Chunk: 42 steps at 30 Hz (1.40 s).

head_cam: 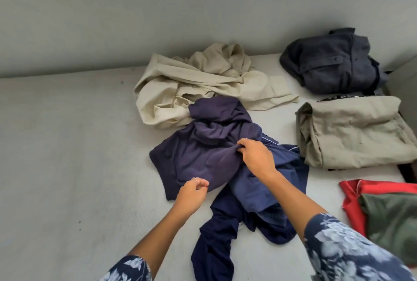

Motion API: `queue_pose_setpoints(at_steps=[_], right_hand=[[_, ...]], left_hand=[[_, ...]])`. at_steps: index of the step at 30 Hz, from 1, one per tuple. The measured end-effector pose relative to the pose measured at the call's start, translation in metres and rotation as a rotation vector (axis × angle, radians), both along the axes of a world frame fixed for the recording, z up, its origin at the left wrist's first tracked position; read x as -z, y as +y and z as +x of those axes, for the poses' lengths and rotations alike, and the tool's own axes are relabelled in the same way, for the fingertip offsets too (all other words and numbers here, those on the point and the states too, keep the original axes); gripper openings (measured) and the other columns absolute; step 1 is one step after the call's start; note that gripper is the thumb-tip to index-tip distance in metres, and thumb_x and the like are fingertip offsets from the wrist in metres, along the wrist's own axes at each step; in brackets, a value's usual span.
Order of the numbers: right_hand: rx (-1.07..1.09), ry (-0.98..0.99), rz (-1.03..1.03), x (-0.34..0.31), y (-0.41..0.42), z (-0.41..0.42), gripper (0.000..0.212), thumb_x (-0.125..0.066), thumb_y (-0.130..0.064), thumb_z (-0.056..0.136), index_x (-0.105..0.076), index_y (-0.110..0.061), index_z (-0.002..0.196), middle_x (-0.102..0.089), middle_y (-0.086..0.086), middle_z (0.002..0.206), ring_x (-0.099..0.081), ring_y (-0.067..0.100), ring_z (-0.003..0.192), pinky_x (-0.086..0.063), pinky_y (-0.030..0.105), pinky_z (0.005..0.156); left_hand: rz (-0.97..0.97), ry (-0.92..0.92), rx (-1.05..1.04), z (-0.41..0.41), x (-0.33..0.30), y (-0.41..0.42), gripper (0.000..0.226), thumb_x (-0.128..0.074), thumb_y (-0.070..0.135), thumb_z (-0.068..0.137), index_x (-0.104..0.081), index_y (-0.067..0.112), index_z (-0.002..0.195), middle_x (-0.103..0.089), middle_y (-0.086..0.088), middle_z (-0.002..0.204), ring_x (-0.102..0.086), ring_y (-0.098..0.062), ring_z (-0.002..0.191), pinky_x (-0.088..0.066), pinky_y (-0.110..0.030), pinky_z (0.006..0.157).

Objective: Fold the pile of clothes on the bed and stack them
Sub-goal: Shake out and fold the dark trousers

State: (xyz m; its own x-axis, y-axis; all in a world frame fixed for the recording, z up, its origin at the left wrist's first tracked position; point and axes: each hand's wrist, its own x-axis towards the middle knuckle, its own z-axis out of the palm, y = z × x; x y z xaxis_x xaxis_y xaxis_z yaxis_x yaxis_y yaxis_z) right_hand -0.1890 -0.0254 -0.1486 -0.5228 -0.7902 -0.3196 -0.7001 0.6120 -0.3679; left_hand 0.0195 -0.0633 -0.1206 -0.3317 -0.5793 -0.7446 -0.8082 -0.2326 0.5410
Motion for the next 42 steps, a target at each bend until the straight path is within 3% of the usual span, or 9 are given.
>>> queue_pose_setpoints(at_steps=[6, 10, 14, 22, 29, 32, 34, 37, 42], right_hand=[[0.091, -0.311, -0.39, -0.08, -0.029, 0.024, 0.018, -0.058, -0.013, 0.093, -0.071, -0.012, 0.105, -0.071, 0.001, 0.097, -0.06, 0.015, 0.089, -0.036, 0.009, 0.072], [0.195, -0.662, -0.562, -0.163, -0.036, 0.058, 0.027, -0.056, -0.009, 0.093, -0.07, -0.032, 0.085, -0.068, -0.005, 0.085, -0.066, 0.017, 0.083, -0.055, 0.035, 0.078], [0.322, -0.942, -0.691, -0.27, -0.032, 0.088, 0.024, -0.05, -0.003, 0.097, -0.065, -0.017, 0.084, -0.066, 0.001, 0.075, -0.066, 0.004, 0.063, -0.055, 0.022, 0.056], [0.162, -0.787, -0.73, -0.464, 0.0, 0.116, 0.012, -0.056, -0.011, 0.094, -0.065, -0.015, 0.088, -0.066, -0.001, 0.067, -0.062, 0.016, 0.058, -0.056, 0.034, 0.062], [0.314, -0.864, -1.0, -0.58, -0.003, 0.148, 0.009, -0.059, -0.02, 0.093, -0.06, -0.012, 0.088, -0.06, 0.006, 0.062, -0.06, 0.015, 0.046, -0.047, 0.019, 0.044], [0.464, -0.853, -1.024, -0.608, 0.002, 0.144, 0.015, -0.057, -0.025, 0.094, -0.06, -0.011, 0.089, -0.065, 0.006, 0.058, -0.062, 0.016, 0.049, -0.048, 0.02, 0.045], [0.49, -0.691, -0.891, -0.612, 0.008, 0.139, 0.018, -0.055, -0.028, 0.095, -0.061, -0.011, 0.092, -0.062, 0.008, 0.066, -0.056, 0.015, 0.049, -0.046, 0.022, 0.047], [0.282, -0.379, -0.758, -0.616, 0.015, 0.144, 0.035, -0.06, -0.039, 0.091, -0.059, -0.014, 0.115, -0.056, 0.009, 0.084, -0.05, 0.013, 0.062, -0.047, 0.027, 0.057], [-0.356, -0.215, -0.588, -0.636, 0.013, 0.183, 0.088, -0.077, -0.043, 0.074, -0.024, -0.039, 0.144, -0.05, -0.007, 0.13, -0.047, 0.005, 0.121, -0.037, 0.027, 0.104]], left_hand=[[0.018, 0.015, -0.113, 0.04, -0.03, -0.009, 0.024, -0.044, 0.014, 0.096, -0.058, 0.018, 0.115, -0.061, 0.002, 0.11, -0.061, -0.016, 0.1, -0.046, -0.025, 0.083], [0.015, 0.021, -0.143, 0.071, -0.076, -0.017, 0.032, -0.046, 0.012, 0.095, -0.05, 0.016, 0.127, -0.056, -0.002, 0.117, -0.058, -0.019, 0.103, -0.047, -0.028, 0.084], [-0.155, 0.014, -0.03, 0.109, -0.141, -0.021, 0.065, -0.052, 0.001, 0.089, -0.031, 0.027, 0.144, -0.046, -0.01, 0.136, -0.055, -0.022, 0.109, -0.048, -0.023, 0.073], [-0.711, 0.304, 0.37, 0.141, -0.256, -0.026, 0.108, -0.081, 0.024, 0.073, -0.004, 0.047, 0.145, -0.029, 0.002, 0.147, -0.047, -0.016, 0.123, -0.047, -0.034, 0.099], [-0.888, 0.728, 0.187, 0.138, -0.365, -0.026, 0.018, -0.065, 0.022, 0.089, -0.06, 0.025, 0.106, -0.061, 0.004, 0.102, -0.057, 0.003, 0.089, -0.046, -0.016, 0.078], [-0.913, 0.802, 0.038, 0.152, -0.422, -0.034, 0.028, -0.058, 0.013, 0.093, -0.052, 0.031, 0.072, -0.055, 0.013, 0.068, -0.052, 0.011, 0.061, -0.036, -0.007, 0.057], [-0.956, 0.855, -0.105, 0.153, -0.457, -0.051, 0.018, -0.056, 0.017, 0.095, -0.061, 0.015, 0.078, -0.06, 0.002, 0.07, -0.053, -0.002, 0.063, -0.038, -0.017, 0.056], [-0.993, 0.908, -0.128, 0.143, -0.517, -0.082, 0.023, -0.053, 0.021, 0.097, -0.065, 0.002, 0.105, -0.068, -0.009, 0.094, -0.059, -0.018, 0.083, -0.043, -0.027, 0.073], [-1.018, 0.796, 0.522, 0.112, -0.582, -0.076, 0.022, -0.051, 0.009, 0.097, -0.062, 0.0, 0.114, -0.06, -0.002, 0.094, -0.055, -0.01, 0.088, -0.038, -0.02, 0.077]])
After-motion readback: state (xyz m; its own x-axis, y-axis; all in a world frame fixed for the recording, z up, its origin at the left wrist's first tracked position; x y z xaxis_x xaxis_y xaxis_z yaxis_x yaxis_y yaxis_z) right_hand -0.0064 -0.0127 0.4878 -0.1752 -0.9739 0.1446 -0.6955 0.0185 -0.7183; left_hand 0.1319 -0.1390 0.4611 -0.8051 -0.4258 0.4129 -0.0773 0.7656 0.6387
